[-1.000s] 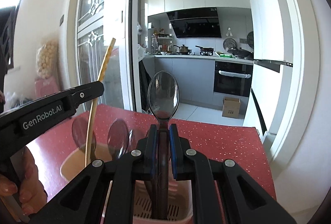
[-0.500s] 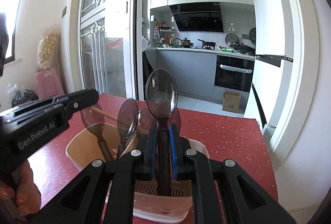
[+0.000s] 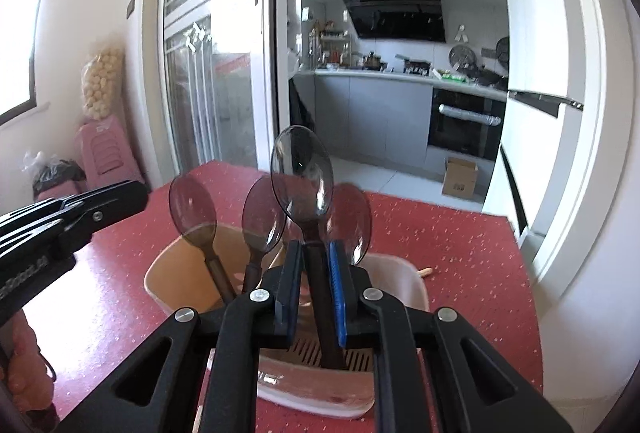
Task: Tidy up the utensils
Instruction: 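Lower the spoon and chopstick into the holder and open both tools, then withdraw both open tools from the holder back over the chopsticks, then close the right tool on a plain chopstick while the left tool grasps the blue-patterned chopstick, then lift both held chopsticks upright and carry them over the pink holder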
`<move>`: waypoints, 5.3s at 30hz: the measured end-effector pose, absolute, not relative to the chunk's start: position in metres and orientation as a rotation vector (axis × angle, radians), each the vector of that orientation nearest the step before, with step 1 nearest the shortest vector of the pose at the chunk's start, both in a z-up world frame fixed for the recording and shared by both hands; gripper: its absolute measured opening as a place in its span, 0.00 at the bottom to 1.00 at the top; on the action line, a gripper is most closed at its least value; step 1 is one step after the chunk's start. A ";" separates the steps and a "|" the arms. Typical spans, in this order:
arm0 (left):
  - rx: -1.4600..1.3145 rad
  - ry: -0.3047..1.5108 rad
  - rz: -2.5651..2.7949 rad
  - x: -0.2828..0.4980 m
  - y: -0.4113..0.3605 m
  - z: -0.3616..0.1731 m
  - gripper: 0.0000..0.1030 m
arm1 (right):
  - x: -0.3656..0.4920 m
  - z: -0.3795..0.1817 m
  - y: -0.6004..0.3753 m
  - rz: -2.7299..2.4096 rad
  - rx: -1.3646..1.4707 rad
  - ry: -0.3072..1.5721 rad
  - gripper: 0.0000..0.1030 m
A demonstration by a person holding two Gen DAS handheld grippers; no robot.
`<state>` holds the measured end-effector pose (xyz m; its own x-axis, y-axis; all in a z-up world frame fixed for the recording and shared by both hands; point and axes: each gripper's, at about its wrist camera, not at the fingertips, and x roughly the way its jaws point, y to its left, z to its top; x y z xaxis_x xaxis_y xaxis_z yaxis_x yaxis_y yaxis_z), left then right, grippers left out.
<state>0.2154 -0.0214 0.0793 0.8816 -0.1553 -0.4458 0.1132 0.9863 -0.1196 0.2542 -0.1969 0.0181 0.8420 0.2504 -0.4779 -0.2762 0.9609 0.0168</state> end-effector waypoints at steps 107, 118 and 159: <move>0.021 1.128 -0.064 0.196 0.010 -0.073 1.00 | 0.168 -0.087 -0.137 0.287 -0.290 1.251 0.67; 0.039 1.220 -0.093 0.219 0.022 -0.073 1.00 | 0.202 -0.087 -0.111 0.368 -0.302 1.396 0.32; -0.085 1.029 -0.174 0.123 0.046 -0.024 0.36 | 0.143 -0.057 -0.192 0.386 0.009 1.202 0.06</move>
<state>0.1225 0.0463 -0.0235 0.5038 -0.1839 -0.8440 0.1039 0.9829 -0.1522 0.1434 -0.1921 -0.0571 0.3037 0.2956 -0.9058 -0.2864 0.9350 0.2091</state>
